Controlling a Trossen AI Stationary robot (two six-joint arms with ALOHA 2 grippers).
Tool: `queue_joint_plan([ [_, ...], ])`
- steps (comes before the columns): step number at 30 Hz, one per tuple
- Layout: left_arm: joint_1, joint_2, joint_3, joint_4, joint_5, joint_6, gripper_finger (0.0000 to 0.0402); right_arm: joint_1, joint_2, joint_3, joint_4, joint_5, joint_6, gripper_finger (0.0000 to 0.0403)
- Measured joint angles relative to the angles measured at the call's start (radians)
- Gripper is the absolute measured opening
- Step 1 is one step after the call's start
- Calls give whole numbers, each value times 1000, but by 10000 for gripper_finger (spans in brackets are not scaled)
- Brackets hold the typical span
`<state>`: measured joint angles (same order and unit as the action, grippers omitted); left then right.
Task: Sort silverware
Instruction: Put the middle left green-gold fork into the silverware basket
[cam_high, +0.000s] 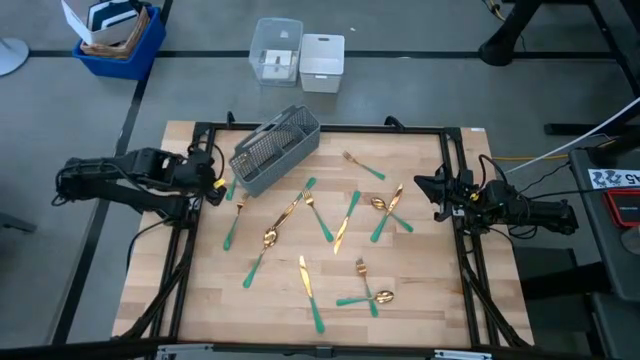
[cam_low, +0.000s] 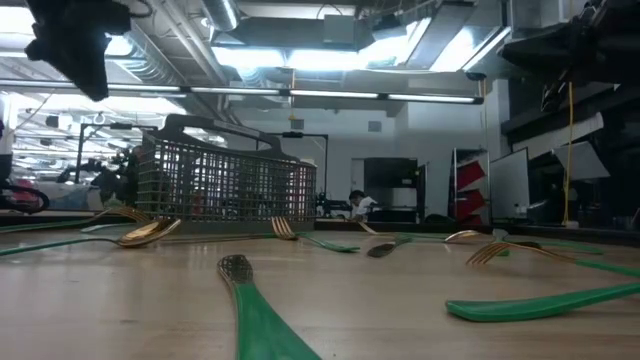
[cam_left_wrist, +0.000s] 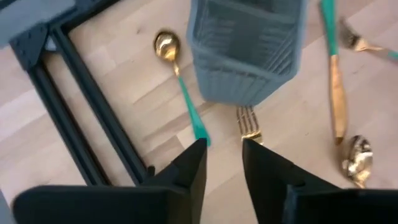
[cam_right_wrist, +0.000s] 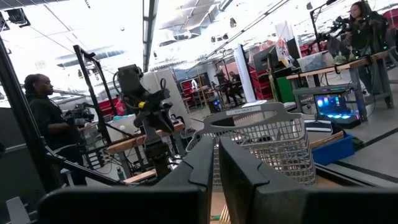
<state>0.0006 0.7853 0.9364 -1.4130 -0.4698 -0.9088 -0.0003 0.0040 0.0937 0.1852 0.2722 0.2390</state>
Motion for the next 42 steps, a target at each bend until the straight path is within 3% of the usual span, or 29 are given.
queue_joint_plan([
  [7, 0, 0, -89, 63, 17, -9, 115, 0, 0, 1, 0, 0, 0, 33],
  [16, 0, 2, -190, 255, 233, -26, 101, 0, 0, 1, 0, -2, 0, 33],
  [24, 0, 34, -283, 353, 328, -81, 102, 0, 0, 1, 0, -2, 0, 33],
  [33, 0, 106, -363, 475, 340, -92, 101, 0, 0, 1, 0, -2, 0, 33],
  [42, 0, 232, -371, 491, 340, -90, 100, 0, 0, 1, 0, -3, 0, 33],
])
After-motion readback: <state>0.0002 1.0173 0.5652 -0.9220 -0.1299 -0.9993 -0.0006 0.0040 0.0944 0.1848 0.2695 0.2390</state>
